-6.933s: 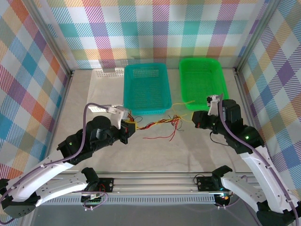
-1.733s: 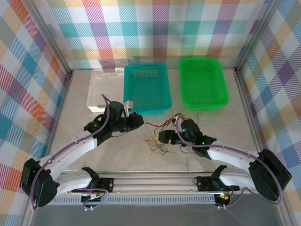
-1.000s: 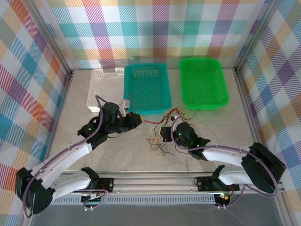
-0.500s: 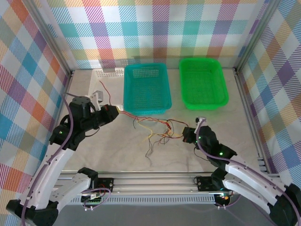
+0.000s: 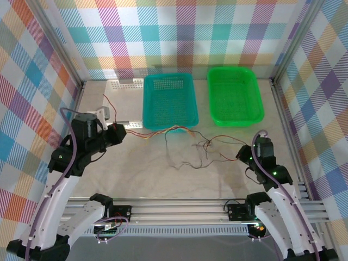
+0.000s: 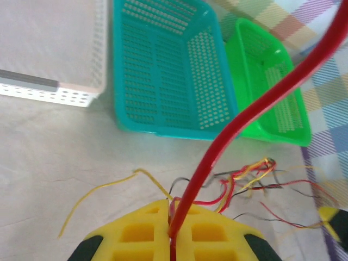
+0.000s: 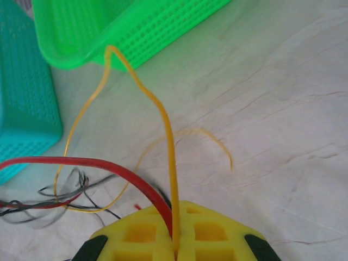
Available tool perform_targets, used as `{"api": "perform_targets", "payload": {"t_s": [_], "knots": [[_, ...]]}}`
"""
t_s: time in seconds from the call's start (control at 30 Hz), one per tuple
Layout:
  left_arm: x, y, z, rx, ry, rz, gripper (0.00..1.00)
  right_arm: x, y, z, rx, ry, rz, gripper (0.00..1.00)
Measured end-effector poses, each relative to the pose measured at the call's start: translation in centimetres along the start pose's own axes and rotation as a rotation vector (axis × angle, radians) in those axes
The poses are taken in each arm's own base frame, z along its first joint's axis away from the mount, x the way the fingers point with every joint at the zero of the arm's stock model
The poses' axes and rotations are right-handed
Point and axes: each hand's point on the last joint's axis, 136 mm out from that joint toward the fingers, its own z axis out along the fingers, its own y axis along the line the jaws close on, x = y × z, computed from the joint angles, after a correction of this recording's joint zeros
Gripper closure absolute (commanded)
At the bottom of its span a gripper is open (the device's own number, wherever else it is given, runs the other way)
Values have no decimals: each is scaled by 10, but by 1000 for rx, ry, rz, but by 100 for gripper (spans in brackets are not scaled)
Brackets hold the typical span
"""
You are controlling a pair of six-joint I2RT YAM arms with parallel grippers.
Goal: Untangle the cables
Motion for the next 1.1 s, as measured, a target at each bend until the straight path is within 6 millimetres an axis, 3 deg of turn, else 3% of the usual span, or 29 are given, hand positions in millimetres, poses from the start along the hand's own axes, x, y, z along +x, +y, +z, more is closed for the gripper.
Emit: {"api": "perform_targets", "payload": {"t_s": [0.13, 0.27, 0.57, 0.73, 0.93, 1.1], "knots": [[-1, 8, -13, -33, -39, 14, 100, -1, -9, -5, 32, 17, 36, 100], [6, 17, -14, -60, -39, 20, 100, -3, -10, -16, 46, 26, 41, 100], [13, 48, -8, -188, -48, 20, 100, -69, -7, -92, 93, -218, 104, 100], [18, 65, -5, -259, -49, 24, 100, -85, 0, -112, 107, -238, 103, 100], [30, 82, 3, -314, -26, 28, 100, -108, 23, -135, 62, -252, 75, 100], [39, 85, 14, -316, 19, 20, 100, -132, 72, -159, -108, -244, 33, 100]]}}
